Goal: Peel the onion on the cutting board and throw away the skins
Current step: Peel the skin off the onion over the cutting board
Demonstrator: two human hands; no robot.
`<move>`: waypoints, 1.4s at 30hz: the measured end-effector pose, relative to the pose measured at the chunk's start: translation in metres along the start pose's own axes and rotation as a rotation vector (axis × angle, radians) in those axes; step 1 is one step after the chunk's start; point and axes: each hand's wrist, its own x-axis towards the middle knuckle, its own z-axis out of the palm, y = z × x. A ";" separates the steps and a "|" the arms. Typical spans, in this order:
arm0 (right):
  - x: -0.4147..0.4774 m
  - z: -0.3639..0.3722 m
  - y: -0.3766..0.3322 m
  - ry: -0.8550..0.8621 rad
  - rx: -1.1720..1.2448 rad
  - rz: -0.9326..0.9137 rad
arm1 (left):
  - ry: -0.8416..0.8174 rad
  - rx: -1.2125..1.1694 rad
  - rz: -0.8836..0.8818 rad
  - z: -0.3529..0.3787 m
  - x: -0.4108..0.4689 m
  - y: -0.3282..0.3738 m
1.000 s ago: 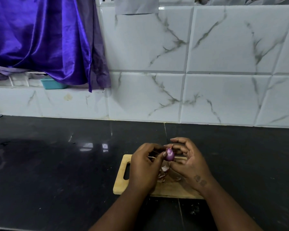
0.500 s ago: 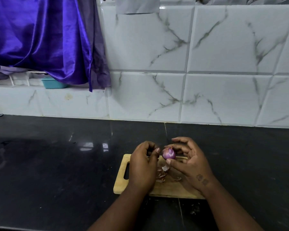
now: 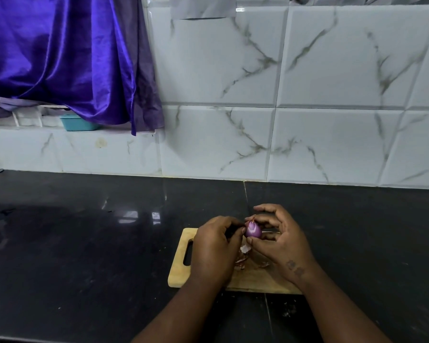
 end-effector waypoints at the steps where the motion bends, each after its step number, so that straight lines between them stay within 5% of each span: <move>1: 0.000 0.000 0.001 0.004 0.006 0.002 | -0.008 0.021 0.009 0.000 0.000 0.000; 8: 0.001 0.000 0.000 -0.001 0.005 -0.003 | -0.139 0.105 -0.009 0.005 0.001 0.005; 42: 0.001 -0.001 -0.001 0.009 0.028 -0.004 | -0.036 0.005 -0.012 0.002 -0.001 0.002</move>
